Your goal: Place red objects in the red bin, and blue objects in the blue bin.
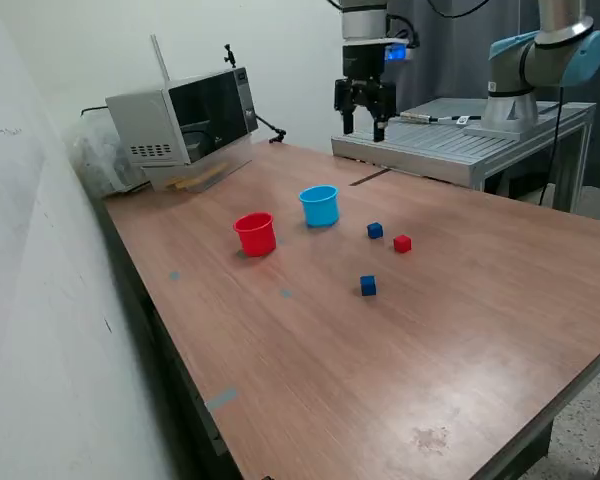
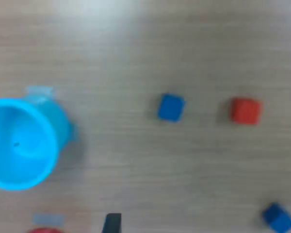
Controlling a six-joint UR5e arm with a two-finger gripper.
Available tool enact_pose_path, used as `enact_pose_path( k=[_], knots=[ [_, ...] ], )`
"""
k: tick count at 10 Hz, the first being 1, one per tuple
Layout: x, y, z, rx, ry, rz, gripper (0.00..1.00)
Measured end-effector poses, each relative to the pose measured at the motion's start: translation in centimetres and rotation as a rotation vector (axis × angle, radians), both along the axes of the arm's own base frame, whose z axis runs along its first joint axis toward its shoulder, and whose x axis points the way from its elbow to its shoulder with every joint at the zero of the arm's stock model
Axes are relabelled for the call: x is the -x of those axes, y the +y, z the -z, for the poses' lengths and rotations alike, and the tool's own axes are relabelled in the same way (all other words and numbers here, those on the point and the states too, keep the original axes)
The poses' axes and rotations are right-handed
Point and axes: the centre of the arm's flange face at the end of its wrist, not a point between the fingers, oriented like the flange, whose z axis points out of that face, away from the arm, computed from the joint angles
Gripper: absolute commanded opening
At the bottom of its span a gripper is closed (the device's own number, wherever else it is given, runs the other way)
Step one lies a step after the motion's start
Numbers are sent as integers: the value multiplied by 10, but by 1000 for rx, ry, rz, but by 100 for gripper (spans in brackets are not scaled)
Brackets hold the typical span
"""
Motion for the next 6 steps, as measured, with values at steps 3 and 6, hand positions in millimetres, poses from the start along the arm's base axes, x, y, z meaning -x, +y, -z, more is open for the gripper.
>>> enact_pose_path(
  k=[3,6],
  knots=[
    [-22,-68,-5,41,10,-22,100],
    [2,-128,5,70,17,-25,100]
  ],
)
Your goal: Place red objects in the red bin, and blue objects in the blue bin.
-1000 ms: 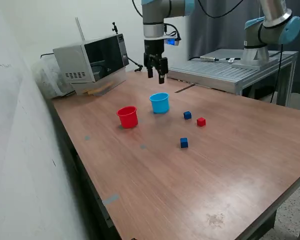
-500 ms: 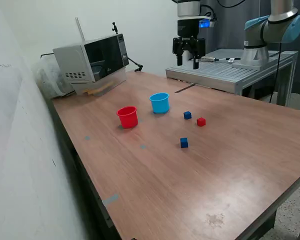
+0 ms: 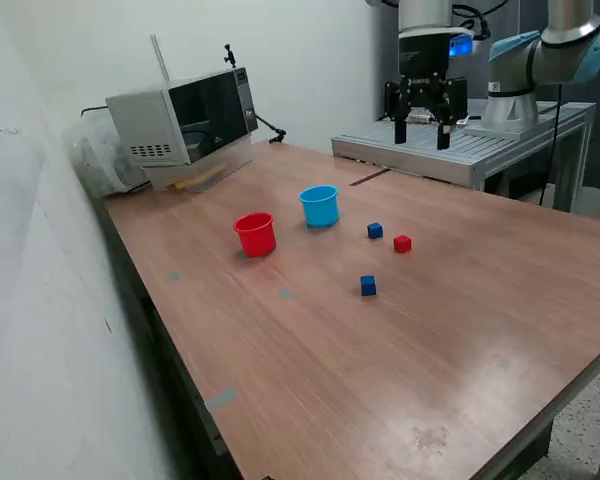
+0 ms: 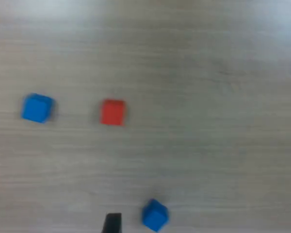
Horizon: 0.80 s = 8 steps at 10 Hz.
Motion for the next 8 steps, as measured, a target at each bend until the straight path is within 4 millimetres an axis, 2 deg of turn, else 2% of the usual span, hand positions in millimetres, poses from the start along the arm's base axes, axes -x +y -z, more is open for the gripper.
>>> enact_pose_path(
  k=[3,8],
  knots=[
    [28,-27,32,12,-8,37,100],
    [46,-33,100,-1,-61,207,100]
  ],
)
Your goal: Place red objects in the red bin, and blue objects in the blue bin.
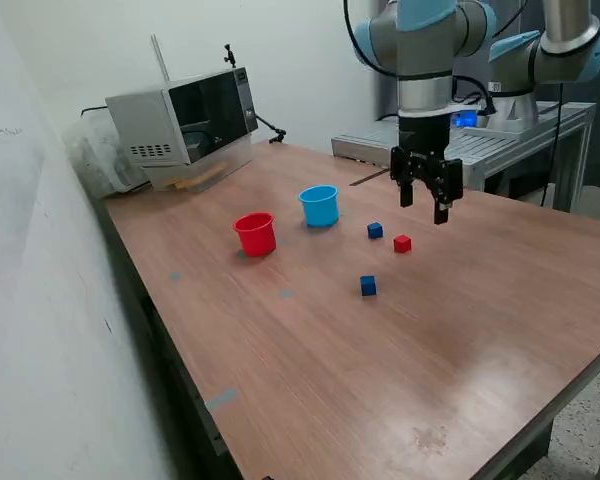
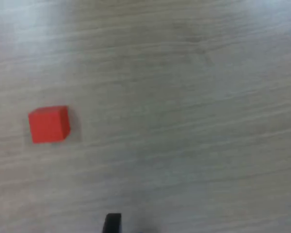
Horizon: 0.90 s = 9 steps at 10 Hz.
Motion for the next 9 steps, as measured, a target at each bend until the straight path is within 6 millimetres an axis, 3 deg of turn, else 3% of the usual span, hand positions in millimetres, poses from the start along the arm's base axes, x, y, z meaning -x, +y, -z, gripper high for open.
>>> enact_pose_path(
  k=[4,7,9],
  knots=[
    [11,-16,35,-19,-20,40,100],
    [24,-39,44,-18,-2,35,100],
    [34,-43,45,-32,20,52,100]
  ],
)
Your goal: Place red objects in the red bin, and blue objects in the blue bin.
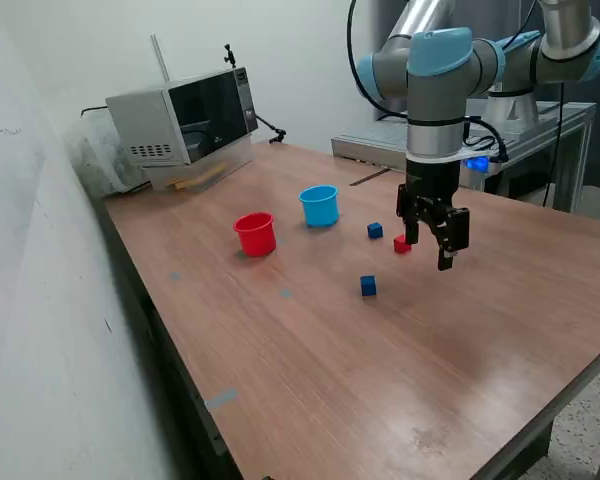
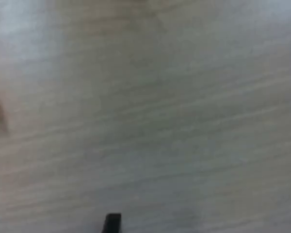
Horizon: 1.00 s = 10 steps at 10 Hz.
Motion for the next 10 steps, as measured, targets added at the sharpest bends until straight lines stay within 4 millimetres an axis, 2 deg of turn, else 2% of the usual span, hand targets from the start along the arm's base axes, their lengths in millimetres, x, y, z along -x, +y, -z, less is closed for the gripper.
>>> enact_pose_path(
  k=[2,4,7,10],
  knots=[
    [10,6,1,-34,22,36,100],
    [21,20,6,-70,36,97,100],
    [33,39,18,-104,36,181,100],
    [40,47,31,-118,22,226,100]
  ],
)
